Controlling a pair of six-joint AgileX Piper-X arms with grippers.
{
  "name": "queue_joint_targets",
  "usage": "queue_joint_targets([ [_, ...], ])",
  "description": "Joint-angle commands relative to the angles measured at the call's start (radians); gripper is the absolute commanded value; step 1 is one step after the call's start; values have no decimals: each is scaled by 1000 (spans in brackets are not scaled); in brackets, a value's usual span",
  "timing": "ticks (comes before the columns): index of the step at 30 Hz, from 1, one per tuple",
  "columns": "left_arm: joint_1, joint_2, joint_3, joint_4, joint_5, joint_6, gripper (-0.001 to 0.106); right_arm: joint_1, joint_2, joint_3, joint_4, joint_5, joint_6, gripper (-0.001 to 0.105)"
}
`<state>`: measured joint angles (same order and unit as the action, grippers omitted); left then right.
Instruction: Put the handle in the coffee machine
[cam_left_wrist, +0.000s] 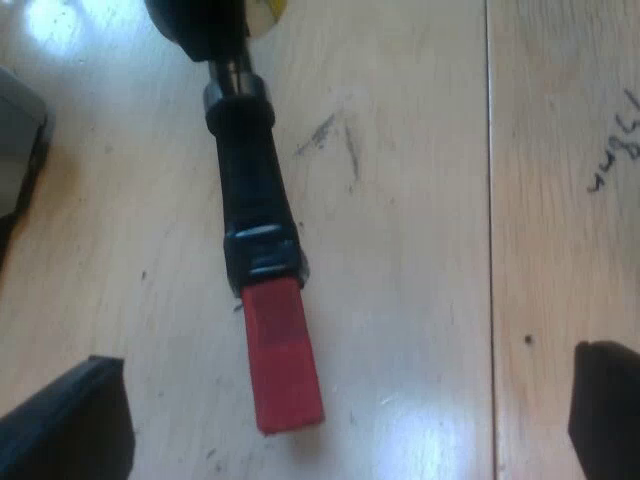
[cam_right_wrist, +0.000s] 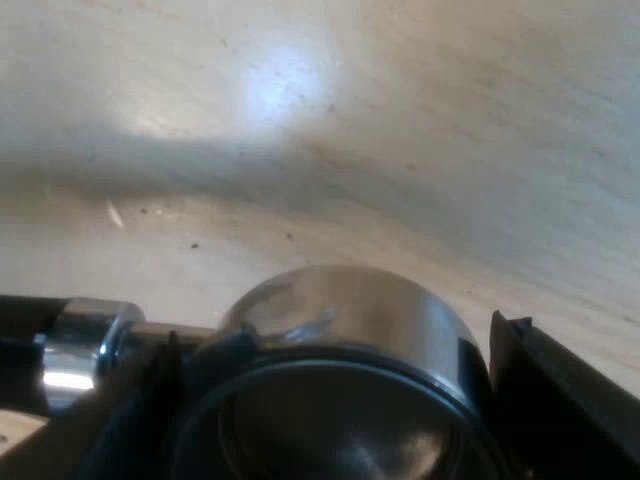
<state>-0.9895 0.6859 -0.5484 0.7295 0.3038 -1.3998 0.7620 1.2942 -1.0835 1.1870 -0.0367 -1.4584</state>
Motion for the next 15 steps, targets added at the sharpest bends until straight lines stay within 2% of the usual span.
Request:
queue_joint_targets([
  [1, -2, 52, -4, -35, 34, -35, 89, -3, -13, -12, 1, -32, 21, 0],
  [15, -2, 229, 4, -180, 37, -35, 89, -3, -13, -12, 1, -32, 34, 0],
])
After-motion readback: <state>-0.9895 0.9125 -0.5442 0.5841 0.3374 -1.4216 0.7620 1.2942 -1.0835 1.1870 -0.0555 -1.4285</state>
